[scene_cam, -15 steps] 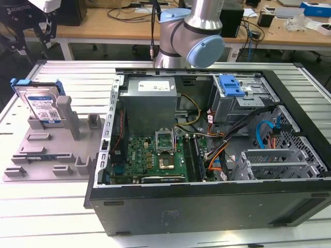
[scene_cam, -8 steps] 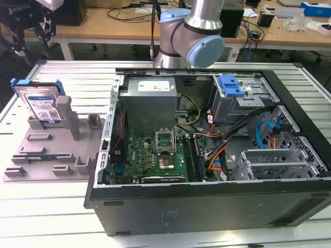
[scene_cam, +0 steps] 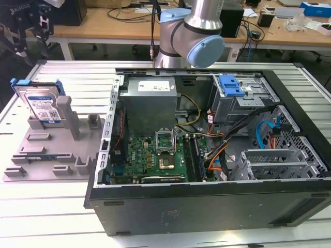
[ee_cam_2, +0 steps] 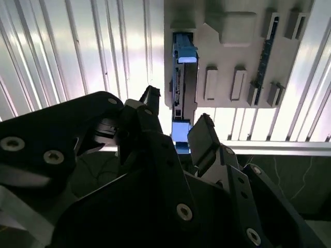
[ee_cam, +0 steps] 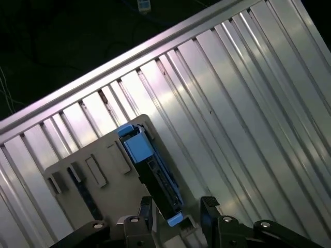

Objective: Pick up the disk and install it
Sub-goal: 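Pick up the disk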

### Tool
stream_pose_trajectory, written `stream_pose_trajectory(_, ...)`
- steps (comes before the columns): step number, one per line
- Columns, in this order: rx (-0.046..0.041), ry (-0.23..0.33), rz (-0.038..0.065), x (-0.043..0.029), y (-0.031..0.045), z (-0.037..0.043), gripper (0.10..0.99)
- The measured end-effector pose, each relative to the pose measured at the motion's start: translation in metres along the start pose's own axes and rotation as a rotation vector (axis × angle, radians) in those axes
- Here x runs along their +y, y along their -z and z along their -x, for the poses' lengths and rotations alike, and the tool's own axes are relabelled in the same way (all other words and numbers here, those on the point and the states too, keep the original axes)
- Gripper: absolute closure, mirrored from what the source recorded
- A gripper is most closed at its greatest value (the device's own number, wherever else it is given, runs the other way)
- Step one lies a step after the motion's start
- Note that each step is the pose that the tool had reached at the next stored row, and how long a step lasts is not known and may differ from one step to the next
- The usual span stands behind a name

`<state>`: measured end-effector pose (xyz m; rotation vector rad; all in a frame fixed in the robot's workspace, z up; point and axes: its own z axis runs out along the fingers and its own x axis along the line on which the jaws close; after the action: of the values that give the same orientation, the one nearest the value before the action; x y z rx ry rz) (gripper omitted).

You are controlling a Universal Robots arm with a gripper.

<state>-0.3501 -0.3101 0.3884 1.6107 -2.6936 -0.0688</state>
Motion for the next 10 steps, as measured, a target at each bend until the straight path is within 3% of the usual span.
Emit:
stream_pose_trajectory(5,0.0036,0.093,0.002,0.0000,0.0000,0.0000,0.588)
stream_pose_trajectory(7,0.0067,0.177,0.003,0.0000,0.0000,0.0000,0.588)
stream_pose_trajectory(10,0.0077,0.213,0.003,-0.0001,0.0000,-0.0003,0.588)
